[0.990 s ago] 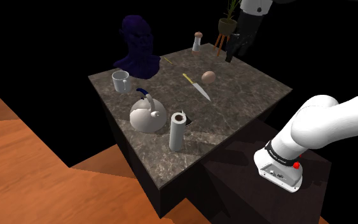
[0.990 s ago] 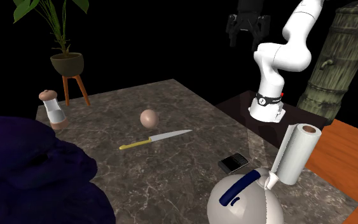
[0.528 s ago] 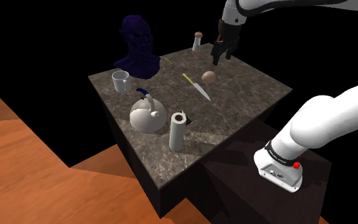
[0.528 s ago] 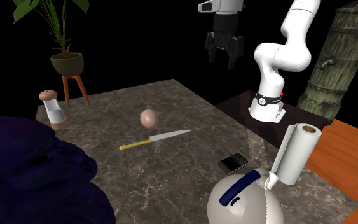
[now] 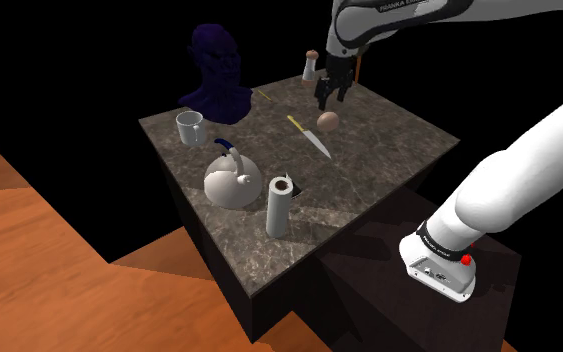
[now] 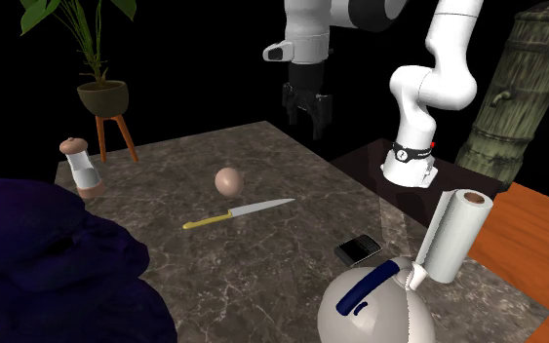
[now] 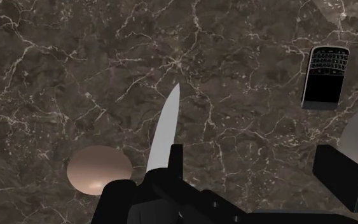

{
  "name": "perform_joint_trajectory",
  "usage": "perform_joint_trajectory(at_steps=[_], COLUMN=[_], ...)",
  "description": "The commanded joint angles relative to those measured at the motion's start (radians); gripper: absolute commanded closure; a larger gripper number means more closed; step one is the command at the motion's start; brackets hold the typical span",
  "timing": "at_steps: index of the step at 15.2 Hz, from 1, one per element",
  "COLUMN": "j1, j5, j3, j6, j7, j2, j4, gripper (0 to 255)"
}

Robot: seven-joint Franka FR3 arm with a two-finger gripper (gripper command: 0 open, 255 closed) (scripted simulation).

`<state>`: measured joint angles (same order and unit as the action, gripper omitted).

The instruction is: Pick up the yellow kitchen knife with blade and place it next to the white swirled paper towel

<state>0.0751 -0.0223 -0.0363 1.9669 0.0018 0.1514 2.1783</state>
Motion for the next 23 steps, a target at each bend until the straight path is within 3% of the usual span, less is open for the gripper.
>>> perform_joint_trajectory(at_steps=[1, 11, 21, 23], j1=[0.007, 0.041, 0.086, 0.088], j5=[-0.004, -0.01, -0.007, -0.007], j3=[-0.008, -0.035, -0.047, -0.047], j6=[0.02, 0.083, 0.023, 0.027], j7=[-0.014, -0.068, -0.111, -0.112], j2=[-0.083, -0.47, -0.895, -0.92], j4=[-0.053, -0.33, -0.769, -0.788], gripper=[0, 0, 0, 0])
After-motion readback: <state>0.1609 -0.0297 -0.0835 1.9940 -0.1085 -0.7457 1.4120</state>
